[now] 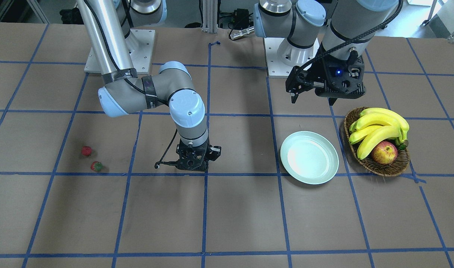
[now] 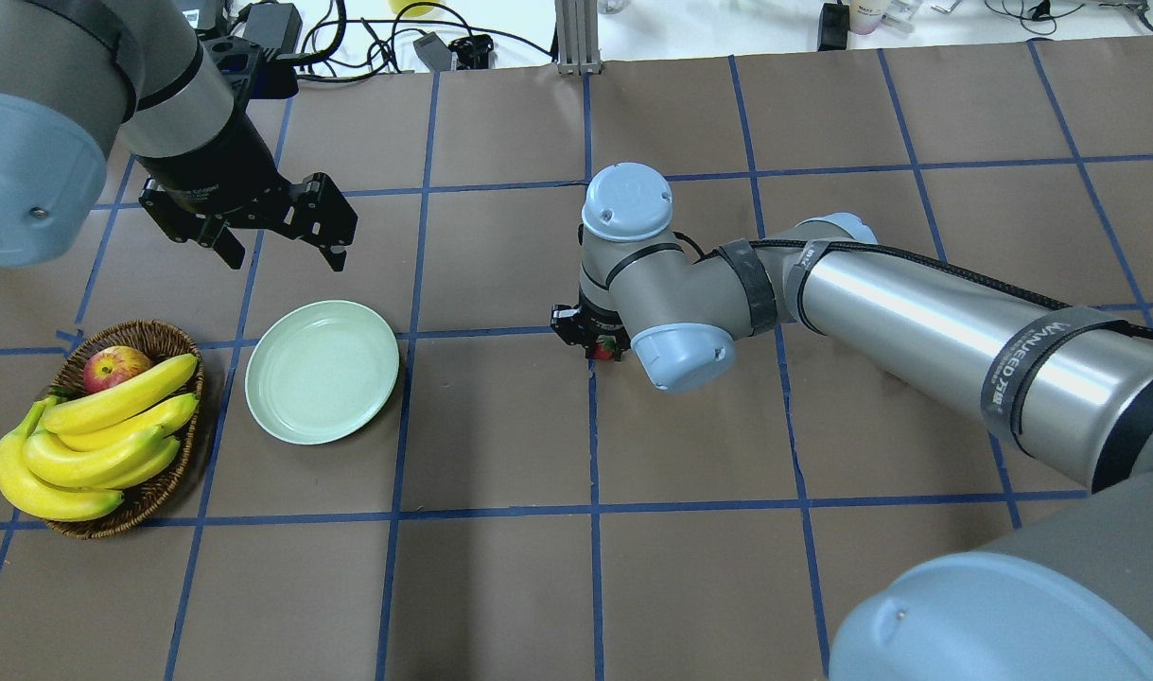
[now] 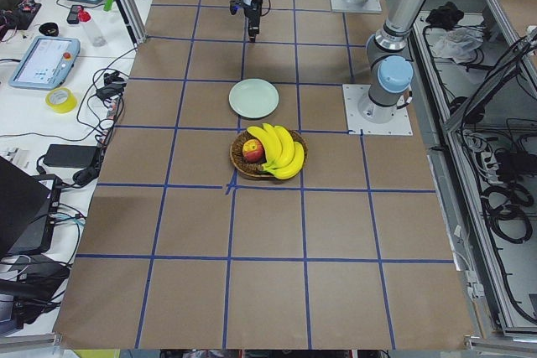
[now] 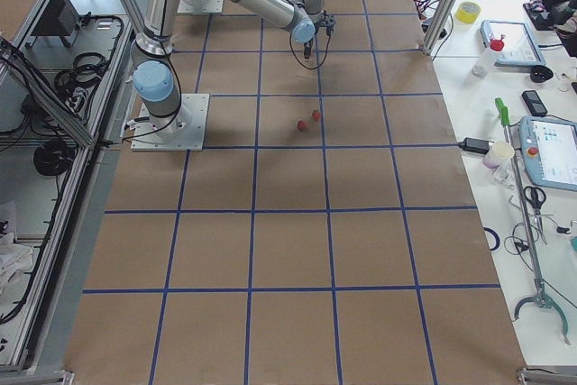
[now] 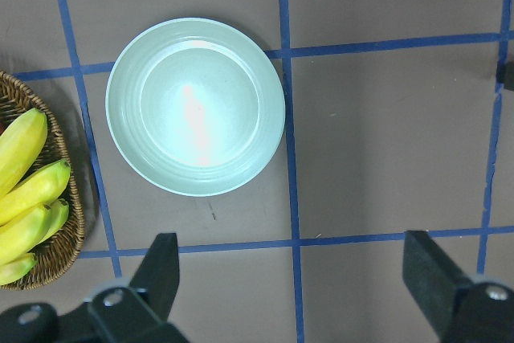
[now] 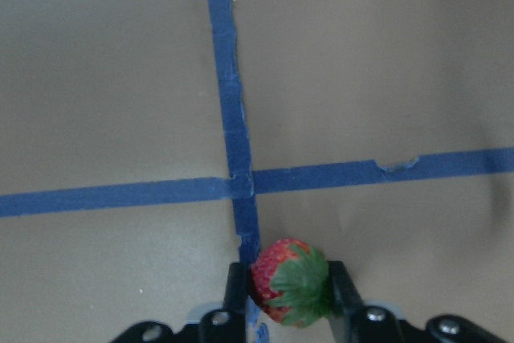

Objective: Collect all strawberries into plate
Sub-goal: 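Reach the right gripper down to the nearest strawberry and grasp it, then carry the strawberry toward the plate and release it beside the plate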

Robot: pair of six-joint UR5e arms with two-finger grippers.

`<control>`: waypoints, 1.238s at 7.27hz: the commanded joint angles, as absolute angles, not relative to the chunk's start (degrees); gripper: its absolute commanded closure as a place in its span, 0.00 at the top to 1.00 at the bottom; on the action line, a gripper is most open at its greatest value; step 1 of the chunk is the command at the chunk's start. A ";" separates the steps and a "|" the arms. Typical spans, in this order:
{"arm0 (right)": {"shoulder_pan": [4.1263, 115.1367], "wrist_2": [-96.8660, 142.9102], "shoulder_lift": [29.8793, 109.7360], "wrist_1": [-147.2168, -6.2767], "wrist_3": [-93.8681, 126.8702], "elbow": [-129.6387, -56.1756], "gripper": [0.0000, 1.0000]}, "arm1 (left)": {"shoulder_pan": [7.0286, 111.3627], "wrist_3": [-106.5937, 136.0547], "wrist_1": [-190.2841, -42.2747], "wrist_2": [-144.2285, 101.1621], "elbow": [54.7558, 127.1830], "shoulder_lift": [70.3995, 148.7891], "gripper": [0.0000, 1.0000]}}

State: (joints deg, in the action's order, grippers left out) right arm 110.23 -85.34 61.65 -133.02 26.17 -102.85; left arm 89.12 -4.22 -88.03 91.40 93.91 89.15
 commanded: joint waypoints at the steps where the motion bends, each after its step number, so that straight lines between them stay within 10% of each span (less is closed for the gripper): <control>1: 110.21 -83.08 62.40 -132.98 26.63 -102.05 0.00 | 89.12 -4.22 -88.07 91.41 93.96 89.03 1.00; 6: 116.71 -67.50 58.19 -133.42 34.18 -95.46 0.00 | 89.12 -4.22 -88.15 91.41 94.92 88.59 1.00; 7: 116.89 -68.11 57.84 -133.42 34.45 -95.71 0.37 | 89.12 -4.22 -88.07 91.41 94.92 88.59 1.00; 8: 116.89 -68.72 57.92 -133.16 34.45 -95.97 0.99 | 89.12 -4.22 -88.15 91.41 94.92 88.59 1.00; 9: 116.89 -68.90 58.53 -132.37 34.19 -96.06 1.00 | 89.12 -4.22 -88.15 91.41 94.92 88.59 1.00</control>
